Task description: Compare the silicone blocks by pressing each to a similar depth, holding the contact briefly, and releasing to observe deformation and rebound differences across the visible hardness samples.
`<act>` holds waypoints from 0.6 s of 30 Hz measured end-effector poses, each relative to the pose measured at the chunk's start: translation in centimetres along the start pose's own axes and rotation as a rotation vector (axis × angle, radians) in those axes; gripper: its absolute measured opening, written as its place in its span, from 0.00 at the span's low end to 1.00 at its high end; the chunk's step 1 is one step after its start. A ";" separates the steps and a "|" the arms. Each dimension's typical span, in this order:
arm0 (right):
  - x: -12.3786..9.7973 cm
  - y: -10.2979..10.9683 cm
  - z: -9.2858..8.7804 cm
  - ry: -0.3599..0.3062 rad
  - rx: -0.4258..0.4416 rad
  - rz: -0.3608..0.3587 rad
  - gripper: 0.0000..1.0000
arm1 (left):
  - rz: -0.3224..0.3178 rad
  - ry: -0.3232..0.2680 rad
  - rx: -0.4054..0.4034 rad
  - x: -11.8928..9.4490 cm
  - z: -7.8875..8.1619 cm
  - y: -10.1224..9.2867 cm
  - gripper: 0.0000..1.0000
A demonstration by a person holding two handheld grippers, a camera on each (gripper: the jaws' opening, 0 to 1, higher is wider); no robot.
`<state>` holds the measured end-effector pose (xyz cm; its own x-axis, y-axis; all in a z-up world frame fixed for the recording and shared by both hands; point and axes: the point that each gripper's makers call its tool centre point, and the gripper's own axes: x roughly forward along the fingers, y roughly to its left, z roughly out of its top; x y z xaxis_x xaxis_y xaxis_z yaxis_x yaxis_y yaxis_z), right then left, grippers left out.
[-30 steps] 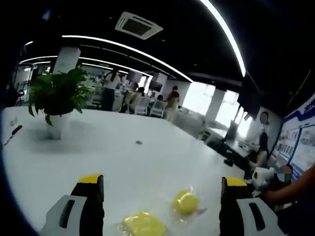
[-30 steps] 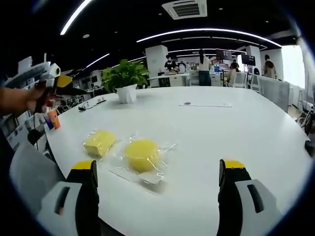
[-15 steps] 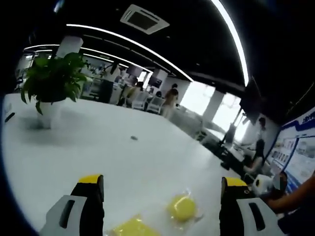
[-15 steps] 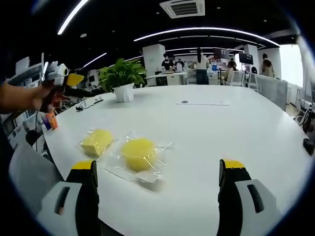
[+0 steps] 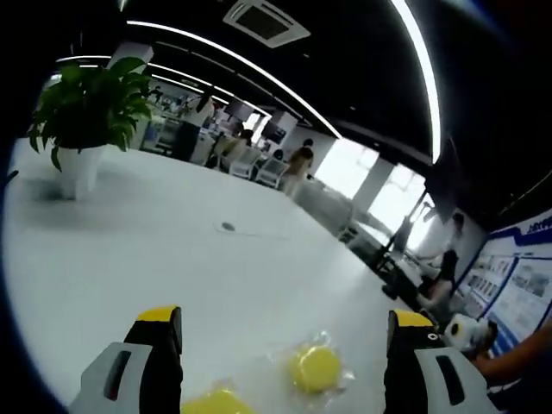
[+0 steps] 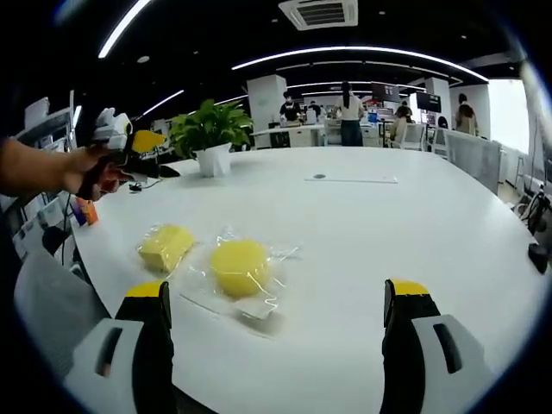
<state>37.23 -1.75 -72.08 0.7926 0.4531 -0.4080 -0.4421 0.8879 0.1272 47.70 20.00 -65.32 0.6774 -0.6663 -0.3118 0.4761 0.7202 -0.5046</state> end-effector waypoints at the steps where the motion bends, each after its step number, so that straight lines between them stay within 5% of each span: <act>1: 0.0 0.0 0.0 0.000 0.001 -0.001 0.96 | 0.002 0.008 -0.009 0.2 -0.2 0.2 1.00; 18: -0.1 -0.3 -0.1 0.005 0.011 -0.011 0.96 | -0.023 0.142 -0.112 4.1 -5.2 0.6 1.00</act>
<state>37.23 -2.03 -72.21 0.7953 0.4430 -0.4138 -0.4286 0.8937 0.1330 47.83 16.67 -71.10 0.5773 -0.7087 -0.4055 0.4198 0.6835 -0.5971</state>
